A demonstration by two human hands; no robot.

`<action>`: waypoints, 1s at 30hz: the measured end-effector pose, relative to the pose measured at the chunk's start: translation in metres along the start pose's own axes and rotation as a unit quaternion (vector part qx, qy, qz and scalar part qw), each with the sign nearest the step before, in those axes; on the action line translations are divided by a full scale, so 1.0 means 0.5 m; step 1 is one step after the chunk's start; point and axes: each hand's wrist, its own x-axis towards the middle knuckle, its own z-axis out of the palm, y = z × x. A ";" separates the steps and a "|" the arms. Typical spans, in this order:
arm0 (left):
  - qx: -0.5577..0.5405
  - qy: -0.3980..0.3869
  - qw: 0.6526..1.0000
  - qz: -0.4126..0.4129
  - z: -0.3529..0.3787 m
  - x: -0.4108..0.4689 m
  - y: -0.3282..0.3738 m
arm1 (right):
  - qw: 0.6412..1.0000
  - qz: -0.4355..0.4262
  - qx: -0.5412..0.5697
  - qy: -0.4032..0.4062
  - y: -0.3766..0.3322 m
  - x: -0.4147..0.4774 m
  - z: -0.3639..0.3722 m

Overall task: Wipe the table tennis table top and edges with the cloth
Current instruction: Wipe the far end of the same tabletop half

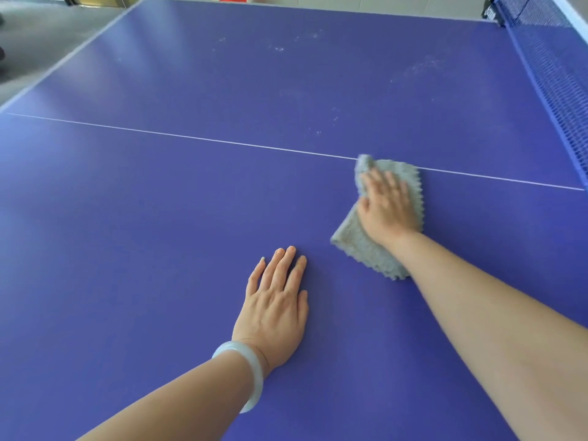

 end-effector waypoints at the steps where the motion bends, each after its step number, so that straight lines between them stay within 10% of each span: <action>1: -0.002 0.001 1.000 -0.001 0.001 0.000 0.000 | 0.999 0.046 -0.002 0.012 0.051 0.002 -0.009; 7: -0.011 0.007 1.000 -0.003 0.005 0.001 0.001 | 0.974 0.225 0.001 0.020 0.169 -0.064 -0.043; 15: -0.022 0.019 1.000 0.000 -0.001 0.000 0.006 | 0.988 -0.146 -0.020 -0.038 0.066 -0.321 -0.017; 21: -0.034 0.026 0.999 0.000 -0.003 -0.001 0.011 | 0.966 0.256 -0.037 0.025 0.279 -0.390 -0.046; 30: -0.027 0.076 0.994 0.070 -0.021 0.042 0.136 | 0.973 0.223 -0.051 0.008 0.282 -0.388 -0.044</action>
